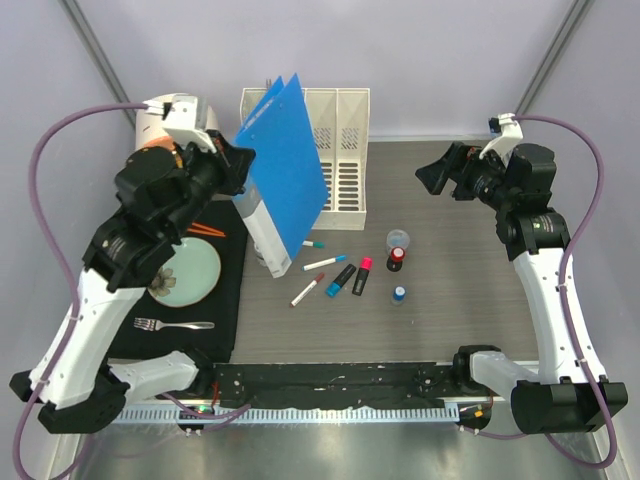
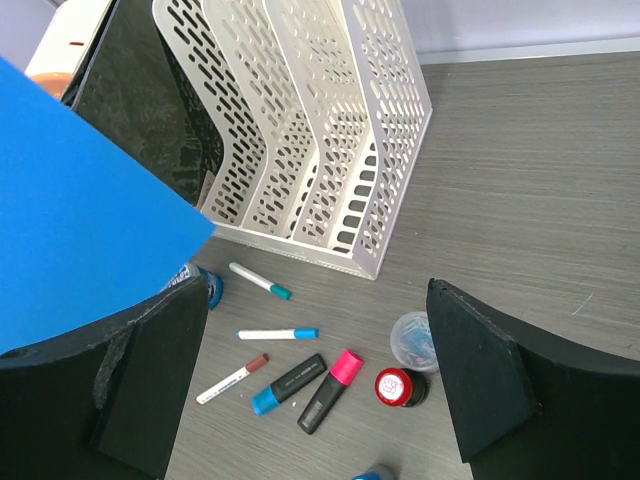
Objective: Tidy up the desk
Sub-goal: Place the folder in the storage box.
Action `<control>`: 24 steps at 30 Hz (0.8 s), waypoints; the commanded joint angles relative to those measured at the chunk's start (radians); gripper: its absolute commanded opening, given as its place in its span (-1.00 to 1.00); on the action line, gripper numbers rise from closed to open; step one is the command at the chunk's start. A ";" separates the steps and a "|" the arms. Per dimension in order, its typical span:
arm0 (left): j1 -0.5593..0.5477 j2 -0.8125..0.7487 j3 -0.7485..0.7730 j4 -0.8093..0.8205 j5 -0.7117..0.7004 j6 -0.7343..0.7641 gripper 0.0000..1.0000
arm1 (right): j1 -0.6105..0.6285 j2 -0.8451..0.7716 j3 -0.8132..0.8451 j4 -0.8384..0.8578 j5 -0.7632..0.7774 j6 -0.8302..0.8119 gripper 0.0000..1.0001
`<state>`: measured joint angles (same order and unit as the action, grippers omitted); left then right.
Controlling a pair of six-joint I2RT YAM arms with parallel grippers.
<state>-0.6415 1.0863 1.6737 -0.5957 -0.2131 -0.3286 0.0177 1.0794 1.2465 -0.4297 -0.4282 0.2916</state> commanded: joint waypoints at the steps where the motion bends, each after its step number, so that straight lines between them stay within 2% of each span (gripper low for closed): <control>1: -0.001 0.015 -0.029 0.131 -0.084 0.060 -1.00 | -0.002 -0.018 0.014 0.014 0.003 -0.025 0.92; 7: 0.000 0.073 -0.080 0.240 -0.135 0.131 -1.00 | -0.002 -0.003 0.004 0.009 0.009 -0.042 0.92; 24: 0.000 0.328 -0.028 0.497 -0.282 0.309 -0.99 | -0.004 0.062 -0.004 0.003 0.026 -0.086 0.92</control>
<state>-0.6415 1.4029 1.5925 -0.3233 -0.4385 -0.0738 0.0162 1.1282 1.2396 -0.4461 -0.4114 0.2314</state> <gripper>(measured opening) 0.055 0.959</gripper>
